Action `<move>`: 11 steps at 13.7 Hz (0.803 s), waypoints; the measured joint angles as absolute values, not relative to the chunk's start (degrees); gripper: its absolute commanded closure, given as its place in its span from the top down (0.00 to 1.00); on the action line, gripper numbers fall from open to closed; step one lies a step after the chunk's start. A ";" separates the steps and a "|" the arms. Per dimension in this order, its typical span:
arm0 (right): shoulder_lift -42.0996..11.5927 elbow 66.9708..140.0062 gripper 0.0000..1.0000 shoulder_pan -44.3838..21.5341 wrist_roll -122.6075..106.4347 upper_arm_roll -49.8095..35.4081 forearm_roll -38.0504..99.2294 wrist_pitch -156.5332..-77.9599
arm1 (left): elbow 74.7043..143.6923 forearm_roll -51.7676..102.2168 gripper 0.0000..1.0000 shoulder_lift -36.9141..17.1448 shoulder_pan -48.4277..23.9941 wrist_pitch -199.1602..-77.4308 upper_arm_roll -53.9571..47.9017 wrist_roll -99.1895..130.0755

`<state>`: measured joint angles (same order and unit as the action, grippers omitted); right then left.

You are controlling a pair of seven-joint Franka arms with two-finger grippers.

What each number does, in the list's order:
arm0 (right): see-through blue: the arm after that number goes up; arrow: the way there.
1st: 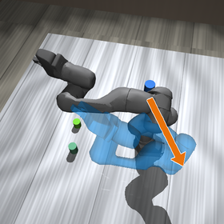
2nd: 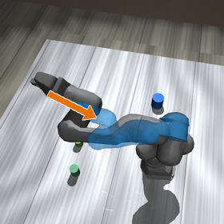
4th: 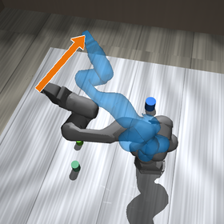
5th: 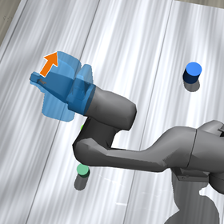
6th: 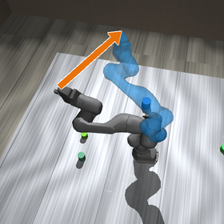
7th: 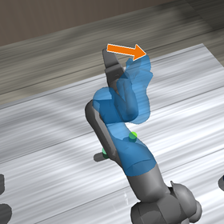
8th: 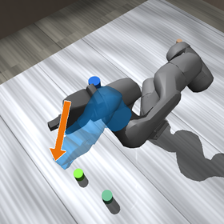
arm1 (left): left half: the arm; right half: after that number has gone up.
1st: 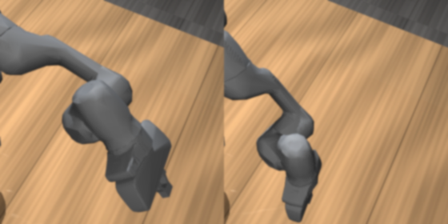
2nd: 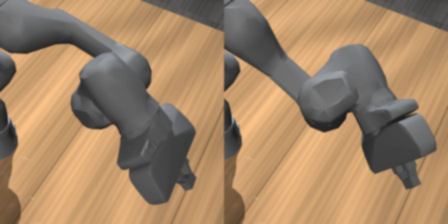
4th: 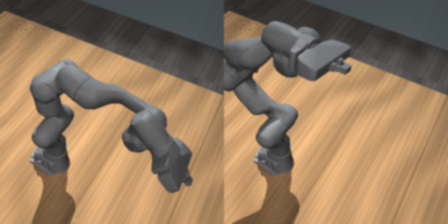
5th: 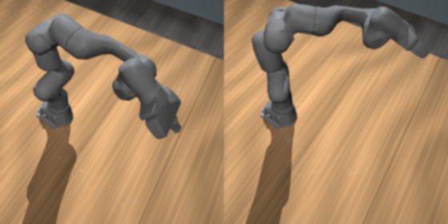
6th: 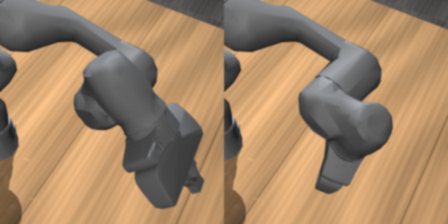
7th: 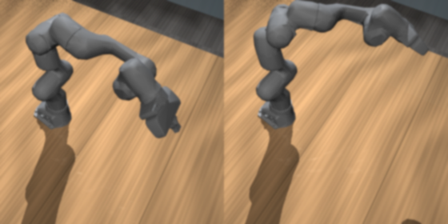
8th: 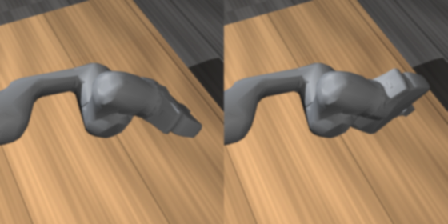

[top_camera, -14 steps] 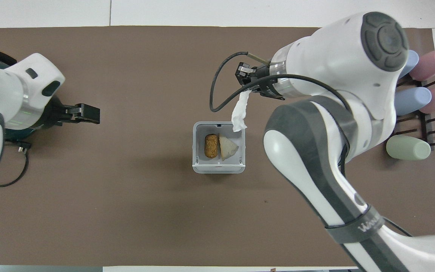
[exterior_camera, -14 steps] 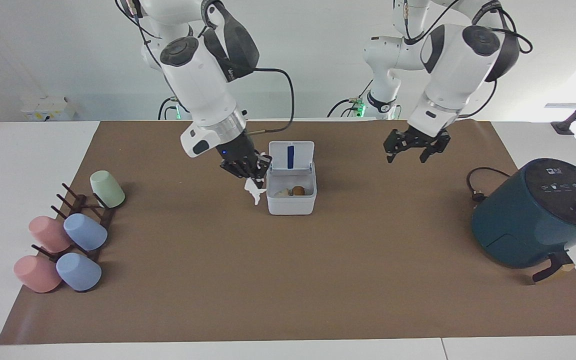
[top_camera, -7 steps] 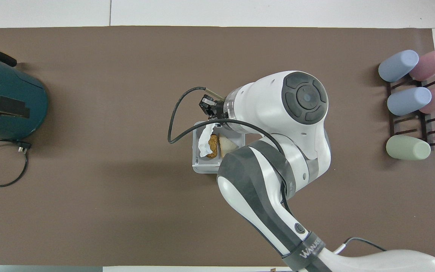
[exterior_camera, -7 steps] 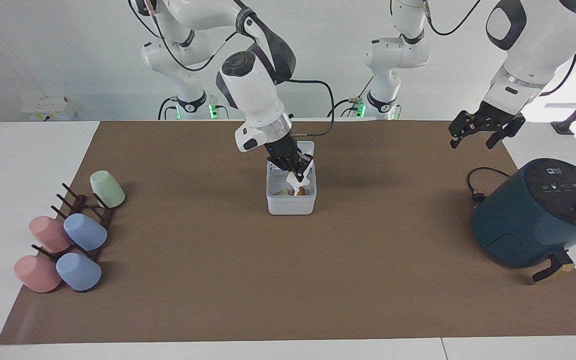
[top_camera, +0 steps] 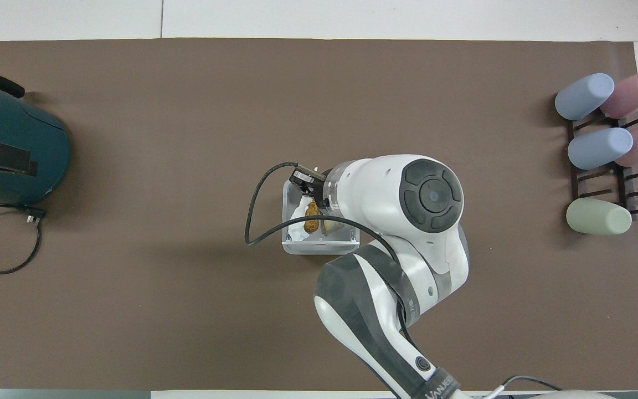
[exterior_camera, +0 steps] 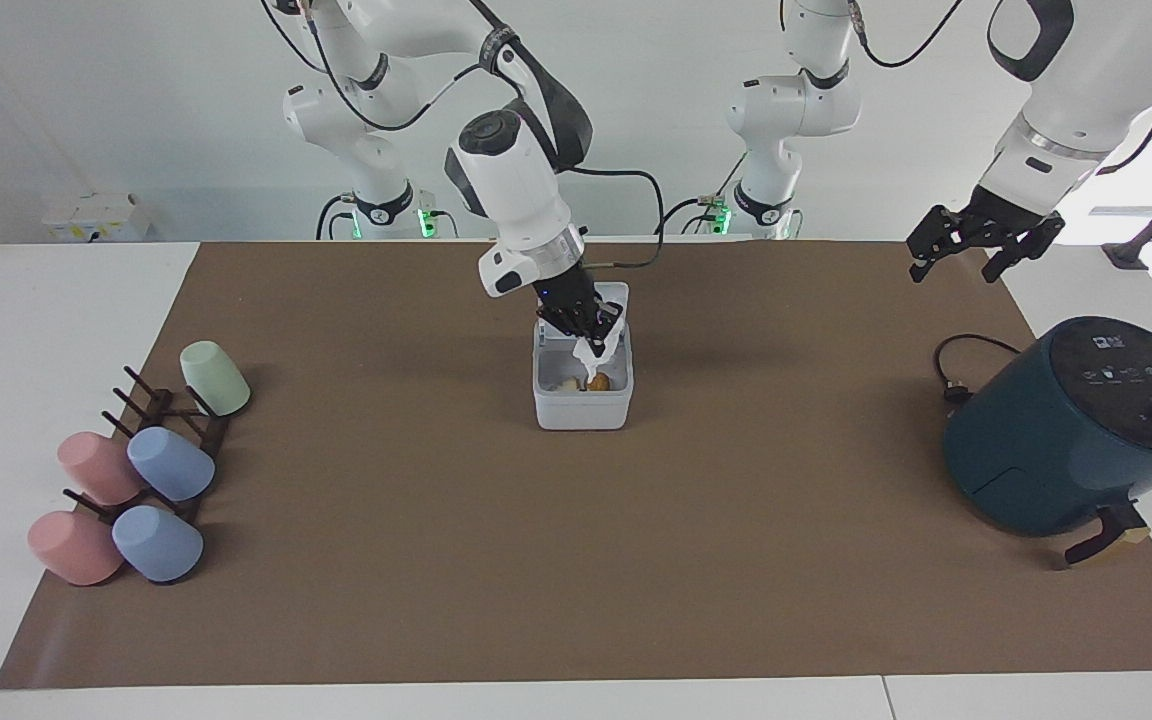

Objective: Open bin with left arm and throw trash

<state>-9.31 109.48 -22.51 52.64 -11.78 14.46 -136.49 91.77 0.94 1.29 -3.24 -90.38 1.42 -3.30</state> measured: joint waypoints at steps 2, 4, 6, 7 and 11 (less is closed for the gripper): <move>-8.65 111.02 0.93 -22.41 51.33 -11.76 14.46 -137.69 | 91.77 0.94 1.00 1.29 -3.23 -90.37 1.42 -3.28; -8.41 111.46 1.00 -22.36 51.19 -11.74 14.46 -137.91 | 91.77 0.94 1.00 1.29 -3.23 -90.30 1.42 -3.27; -8.23 111.46 1.00 -22.35 51.17 -11.73 14.46 -137.91 | 91.80 0.94 1.00 1.29 -3.22 -90.06 1.42 -3.29; -8.07 111.28 1.00 -22.31 51.04 -11.67 14.42 -137.53 | 91.86 0.92 1.00 1.29 -3.16 -90.14 1.46 -3.29; -8.64 101.56 1.00 -19.47 47.90 -11.13 5.82 -122.18 | 91.86 0.44 1.00 1.29 -3.06 -90.22 1.48 -3.29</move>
